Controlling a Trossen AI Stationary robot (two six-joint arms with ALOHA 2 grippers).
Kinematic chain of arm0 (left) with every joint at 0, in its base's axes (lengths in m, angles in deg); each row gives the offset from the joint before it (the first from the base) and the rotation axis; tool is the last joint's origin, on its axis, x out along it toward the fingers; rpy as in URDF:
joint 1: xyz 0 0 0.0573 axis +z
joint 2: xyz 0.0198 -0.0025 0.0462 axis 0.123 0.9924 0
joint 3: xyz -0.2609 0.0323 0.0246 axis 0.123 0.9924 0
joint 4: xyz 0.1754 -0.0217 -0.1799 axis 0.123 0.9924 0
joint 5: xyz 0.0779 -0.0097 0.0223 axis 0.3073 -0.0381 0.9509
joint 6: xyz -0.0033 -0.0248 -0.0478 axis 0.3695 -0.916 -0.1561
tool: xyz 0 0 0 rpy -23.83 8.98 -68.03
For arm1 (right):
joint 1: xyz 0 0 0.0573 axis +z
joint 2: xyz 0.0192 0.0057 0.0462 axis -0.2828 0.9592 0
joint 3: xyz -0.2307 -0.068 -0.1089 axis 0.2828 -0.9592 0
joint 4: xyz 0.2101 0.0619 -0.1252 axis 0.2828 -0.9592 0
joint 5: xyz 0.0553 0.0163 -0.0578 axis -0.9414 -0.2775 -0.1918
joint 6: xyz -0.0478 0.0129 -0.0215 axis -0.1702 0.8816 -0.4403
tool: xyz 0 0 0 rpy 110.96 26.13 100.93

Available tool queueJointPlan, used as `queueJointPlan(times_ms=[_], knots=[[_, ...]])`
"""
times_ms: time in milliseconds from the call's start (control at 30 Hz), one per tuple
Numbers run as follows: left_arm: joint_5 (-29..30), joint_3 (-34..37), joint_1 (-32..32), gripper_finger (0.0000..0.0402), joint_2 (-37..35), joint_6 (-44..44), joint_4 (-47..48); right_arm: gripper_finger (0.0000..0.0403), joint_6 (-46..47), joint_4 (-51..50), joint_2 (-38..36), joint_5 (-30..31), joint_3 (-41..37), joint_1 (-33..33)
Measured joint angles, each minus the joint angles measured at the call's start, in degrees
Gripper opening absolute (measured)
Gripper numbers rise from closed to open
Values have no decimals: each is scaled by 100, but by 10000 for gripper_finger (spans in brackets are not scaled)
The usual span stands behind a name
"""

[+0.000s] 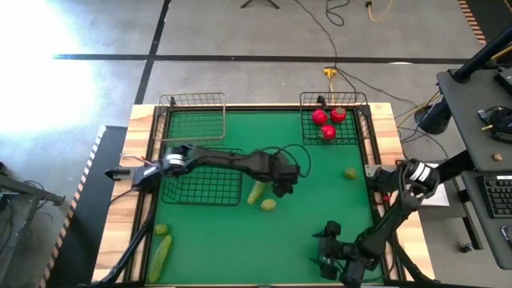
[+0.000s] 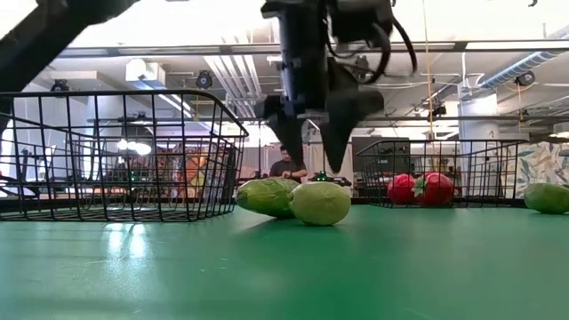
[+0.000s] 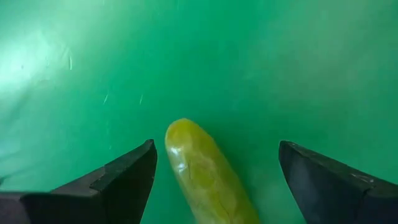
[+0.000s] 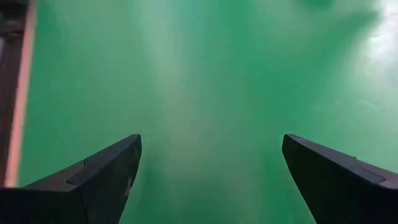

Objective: Sort produce into baskets
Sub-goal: Put the top cucumber into the left black metal wire basket

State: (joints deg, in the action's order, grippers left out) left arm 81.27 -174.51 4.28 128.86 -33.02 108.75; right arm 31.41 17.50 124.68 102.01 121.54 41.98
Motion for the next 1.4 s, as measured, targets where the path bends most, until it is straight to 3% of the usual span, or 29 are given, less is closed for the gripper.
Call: queueJointPlan(times_ms=[233, 367, 600, 733, 867, 967, 1167, 1300, 1400], knots=[[-316, -1457, 19, 318, 1014, -120, 1398, 382, 136, 392, 201, 48, 22, 314], [-778, -966, 56, 318, 1015, -362, 1499, 382, 213, 517, 357, 86, 20, 425], [-866, -566, 24, 313, 952, -458, 1270, 382, 280, 565, 459, 270, 20, 511], [-907, -527, 15, 275, 952, -457, 1080, 382, 239, 555, 430, 311, 16, 510], [-908, -533, -7, 193, 953, -465, 961, 382, 236, 534, 415, 293, 15, 510], [-660, -630, -72, 140, 936, -253, 679, 382, 238, 525, 413, 291, 15, 510], [158, -1451, -322, 140, 774, 219, 474, 382, 234, 494, 401, 198, 20, 510], [289, -926, -574, 140, -156, 371, -244, 382, 253, 464, 394, 160, 26, 510], [829, -682, -802, 140, -842, 445, -30, 382, 218, 458, 395, 152, 27, 508]])
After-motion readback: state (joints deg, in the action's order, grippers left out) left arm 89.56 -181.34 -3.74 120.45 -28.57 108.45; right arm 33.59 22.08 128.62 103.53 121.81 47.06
